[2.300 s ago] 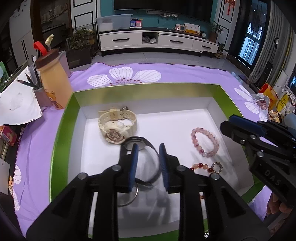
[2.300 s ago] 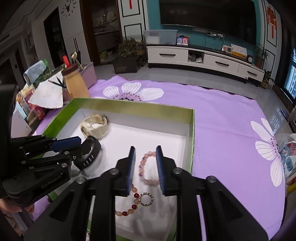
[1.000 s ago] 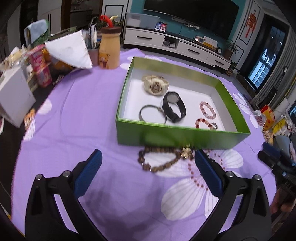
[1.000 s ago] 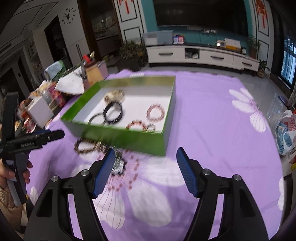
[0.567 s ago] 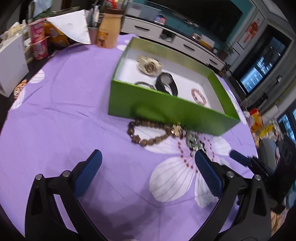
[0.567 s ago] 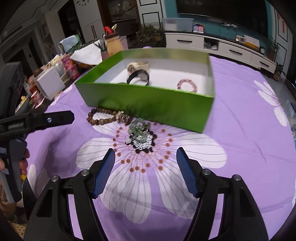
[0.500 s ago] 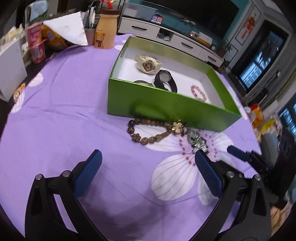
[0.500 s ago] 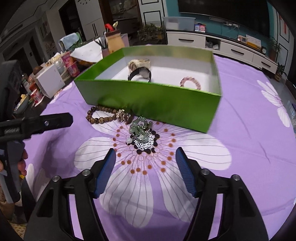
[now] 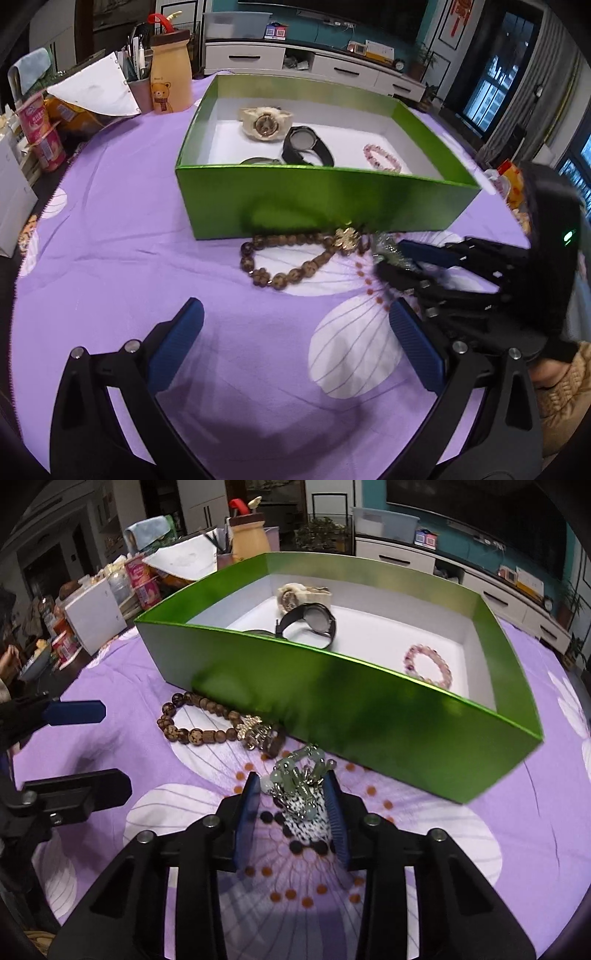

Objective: Organize jewelry
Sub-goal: 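Grasp the green jade pendant with the right tool while the left tool moves toward the brown bead bracelet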

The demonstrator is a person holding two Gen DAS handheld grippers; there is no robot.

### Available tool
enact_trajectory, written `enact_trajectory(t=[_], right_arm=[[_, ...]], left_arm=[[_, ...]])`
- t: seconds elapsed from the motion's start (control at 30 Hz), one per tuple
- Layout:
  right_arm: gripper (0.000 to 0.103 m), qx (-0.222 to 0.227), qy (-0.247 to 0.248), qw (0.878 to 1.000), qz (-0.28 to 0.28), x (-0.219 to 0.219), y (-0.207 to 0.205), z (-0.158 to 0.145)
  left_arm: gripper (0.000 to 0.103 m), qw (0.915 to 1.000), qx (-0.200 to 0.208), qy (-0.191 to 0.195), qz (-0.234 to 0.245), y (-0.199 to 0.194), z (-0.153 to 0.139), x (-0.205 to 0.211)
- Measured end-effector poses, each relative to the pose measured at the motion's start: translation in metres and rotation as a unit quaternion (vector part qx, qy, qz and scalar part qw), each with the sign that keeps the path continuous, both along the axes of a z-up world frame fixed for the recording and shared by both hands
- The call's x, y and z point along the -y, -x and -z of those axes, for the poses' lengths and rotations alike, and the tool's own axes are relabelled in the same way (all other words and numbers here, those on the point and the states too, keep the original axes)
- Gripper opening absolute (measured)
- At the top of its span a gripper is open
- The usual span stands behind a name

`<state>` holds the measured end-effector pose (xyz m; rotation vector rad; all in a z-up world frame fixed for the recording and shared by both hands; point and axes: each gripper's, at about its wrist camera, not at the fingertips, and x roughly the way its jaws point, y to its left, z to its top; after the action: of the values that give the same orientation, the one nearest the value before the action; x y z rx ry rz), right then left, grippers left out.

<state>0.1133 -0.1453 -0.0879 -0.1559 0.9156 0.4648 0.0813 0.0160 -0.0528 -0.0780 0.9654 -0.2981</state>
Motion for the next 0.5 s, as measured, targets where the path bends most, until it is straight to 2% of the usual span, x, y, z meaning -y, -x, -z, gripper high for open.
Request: enact_trajectory(t=[0.2, 0.23, 0.37, 0.43, 0.5], right_arm=[[0.020, 0.002, -0.005, 1.000, -0.007, 0.000, 0.002, 0.000], [0.014, 0.000, -0.013, 1.000, -0.006, 0.003, 0.003, -0.001], [0.011, -0.012, -0.035, 0.999, 0.010, 0.018, 0.003, -0.001], [0.006, -0.015, -0.043, 0.999, 0.017, 0.025, 0.005, -0.003], [0.006, -0.011, -0.053, 0.998, 0.025, 0.035, 0.010, -0.007]], left_arm=[[0.101, 0.9991, -0.017, 0.038, -0.001, -0.007, 0.006, 0.007], [0.101, 0.9990, -0.018, 0.041, 0.001, -0.008, 0.006, 0.009], [0.101, 0.9984, -0.017, 0.052, 0.007, -0.006, 0.009, 0.013], [0.101, 0.9982, -0.018, 0.057, 0.009, -0.005, 0.010, 0.012], [0.101, 0.9983, -0.016, 0.056, 0.011, -0.004, 0.011, 0.012]])
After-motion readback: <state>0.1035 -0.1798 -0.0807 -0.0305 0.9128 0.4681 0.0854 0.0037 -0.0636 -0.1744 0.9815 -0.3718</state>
